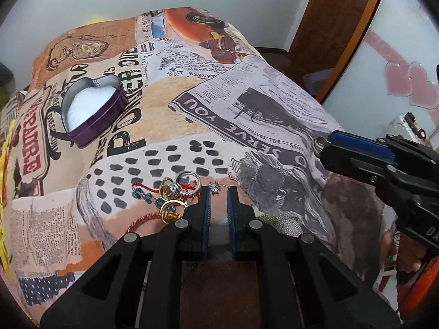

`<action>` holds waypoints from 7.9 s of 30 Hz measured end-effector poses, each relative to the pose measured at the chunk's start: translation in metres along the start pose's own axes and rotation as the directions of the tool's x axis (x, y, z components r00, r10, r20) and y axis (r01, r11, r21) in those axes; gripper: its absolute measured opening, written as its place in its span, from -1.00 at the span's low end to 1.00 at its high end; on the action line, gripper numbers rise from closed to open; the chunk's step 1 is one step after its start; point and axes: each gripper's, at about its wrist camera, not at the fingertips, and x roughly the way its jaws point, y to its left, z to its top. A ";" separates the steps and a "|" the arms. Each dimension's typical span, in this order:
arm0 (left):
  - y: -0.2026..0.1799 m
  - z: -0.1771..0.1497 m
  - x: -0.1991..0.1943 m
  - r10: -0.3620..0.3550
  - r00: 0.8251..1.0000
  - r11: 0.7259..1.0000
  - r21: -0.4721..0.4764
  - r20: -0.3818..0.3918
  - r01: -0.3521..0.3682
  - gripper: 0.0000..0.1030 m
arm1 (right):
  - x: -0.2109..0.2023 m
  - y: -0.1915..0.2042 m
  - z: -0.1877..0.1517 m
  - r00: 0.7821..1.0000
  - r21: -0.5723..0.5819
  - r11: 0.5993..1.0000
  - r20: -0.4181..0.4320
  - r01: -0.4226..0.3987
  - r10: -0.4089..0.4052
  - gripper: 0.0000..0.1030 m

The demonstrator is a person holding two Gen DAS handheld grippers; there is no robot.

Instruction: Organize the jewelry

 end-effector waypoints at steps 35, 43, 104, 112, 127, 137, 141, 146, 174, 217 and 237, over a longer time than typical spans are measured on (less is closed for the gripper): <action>0.034 0.016 -0.087 0.081 0.958 0.997 -0.016 0.276 -0.079 -0.84 | 0.004 0.032 0.033 0.996 -0.024 0.999 0.079 -0.031 0.033 -0.64; 0.071 0.021 -0.108 0.127 0.934 0.992 -0.056 0.334 -0.114 -0.84 | 0.018 0.049 0.056 0.994 -0.037 0.999 0.101 -0.039 0.042 -0.64; 0.193 0.075 0.006 0.063 0.988 0.985 -0.166 0.140 -0.039 -0.83 | 0.179 0.087 0.119 0.986 -0.313 0.946 -0.159 -0.090 0.042 -0.64; 0.185 0.074 -0.026 0.115 0.977 0.984 -0.157 0.178 -0.087 -0.75 | 0.166 0.090 0.120 0.988 -0.324 0.944 -0.152 -0.065 0.016 -0.52; 0.129 0.049 -0.088 0.166 0.955 0.985 -0.079 0.247 -0.150 -0.31 | 0.069 0.071 0.115 0.999 -0.247 0.968 -0.001 0.041 -0.043 -0.48; 0.092 0.010 -0.069 0.117 0.982 0.993 -0.044 0.149 -0.112 -0.30 | 0.037 0.070 0.073 0.997 -0.235 0.969 0.008 0.078 -0.078 -0.47; 0.079 -0.010 -0.053 0.096 0.991 0.995 -0.033 0.093 -0.094 -0.30 | 0.033 0.070 0.054 0.995 -0.240 0.966 0.000 0.099 -0.102 -0.47; 0.068 -0.024 -0.032 0.075 0.997 0.997 -0.026 0.027 -0.074 -0.30 | 0.034 0.064 0.036 0.992 -0.230 0.967 -0.030 0.112 -0.122 -0.47; 0.069 -0.029 -0.020 0.054 0.996 0.994 -0.102 0.074 -0.047 -0.92 | 0.050 0.055 0.000 0.989 -0.182 0.981 -0.124 0.061 -0.085 -0.47; 0.107 -0.042 -0.086 0.123 0.959 0.978 -0.193 0.254 -0.074 -0.92 | 0.062 0.099 0.016 0.995 -0.270 0.962 -0.085 0.025 -0.049 -0.54; 0.141 0.017 -0.096 0.179 0.920 0.970 -0.219 0.350 -0.105 -0.92 | 0.044 0.088 0.085 0.995 -0.210 0.977 0.095 0.038 -0.019 -0.53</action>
